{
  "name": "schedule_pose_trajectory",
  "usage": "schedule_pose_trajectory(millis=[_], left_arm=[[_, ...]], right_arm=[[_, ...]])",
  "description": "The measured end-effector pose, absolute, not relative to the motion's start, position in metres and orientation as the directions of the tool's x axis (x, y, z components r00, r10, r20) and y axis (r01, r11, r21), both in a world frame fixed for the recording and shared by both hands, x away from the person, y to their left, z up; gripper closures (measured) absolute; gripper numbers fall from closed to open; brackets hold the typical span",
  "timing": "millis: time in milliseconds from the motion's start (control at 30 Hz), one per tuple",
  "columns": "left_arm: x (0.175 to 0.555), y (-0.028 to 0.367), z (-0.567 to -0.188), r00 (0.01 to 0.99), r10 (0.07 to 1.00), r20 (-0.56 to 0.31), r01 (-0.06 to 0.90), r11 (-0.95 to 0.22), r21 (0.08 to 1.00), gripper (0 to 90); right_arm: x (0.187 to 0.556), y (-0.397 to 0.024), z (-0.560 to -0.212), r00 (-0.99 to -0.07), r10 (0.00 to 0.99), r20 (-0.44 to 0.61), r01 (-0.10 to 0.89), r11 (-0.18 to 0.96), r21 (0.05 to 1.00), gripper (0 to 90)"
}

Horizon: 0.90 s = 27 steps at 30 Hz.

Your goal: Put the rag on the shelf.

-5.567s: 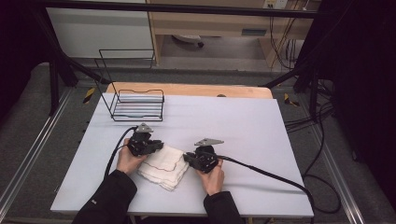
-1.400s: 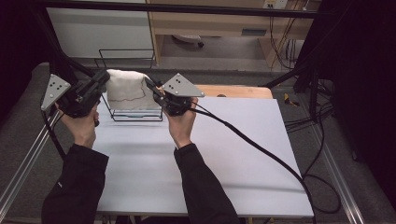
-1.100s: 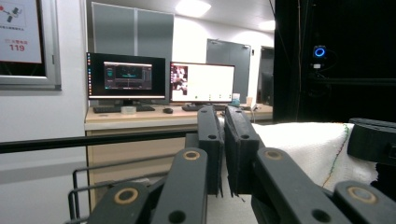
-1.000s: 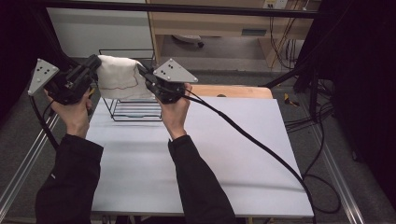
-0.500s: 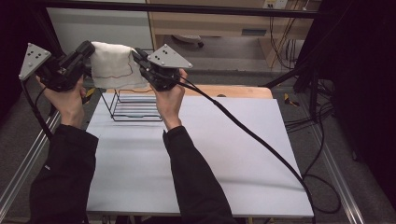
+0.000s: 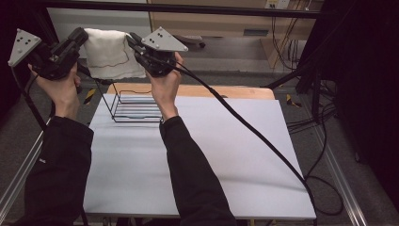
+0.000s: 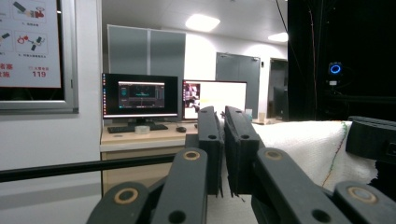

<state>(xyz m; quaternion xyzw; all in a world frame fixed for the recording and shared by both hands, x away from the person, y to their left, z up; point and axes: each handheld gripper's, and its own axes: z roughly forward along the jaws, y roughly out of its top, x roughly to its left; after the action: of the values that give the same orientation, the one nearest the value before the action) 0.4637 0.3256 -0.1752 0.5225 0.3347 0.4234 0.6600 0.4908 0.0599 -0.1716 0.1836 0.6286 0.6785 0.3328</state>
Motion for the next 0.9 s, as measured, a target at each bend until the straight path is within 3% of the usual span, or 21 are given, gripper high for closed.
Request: schedule_pose_trajectory(millis=[900], left_arm=[[0.515, 0.325, -0.179, 0.383, 0.924, -0.013, -0.16, 0.08, 0.984, 85.4]], right_arm=[[0.54, 0.069, -0.168, -0.699, 0.703, -0.132, -0.18, 0.006, 0.984, 83.2]])
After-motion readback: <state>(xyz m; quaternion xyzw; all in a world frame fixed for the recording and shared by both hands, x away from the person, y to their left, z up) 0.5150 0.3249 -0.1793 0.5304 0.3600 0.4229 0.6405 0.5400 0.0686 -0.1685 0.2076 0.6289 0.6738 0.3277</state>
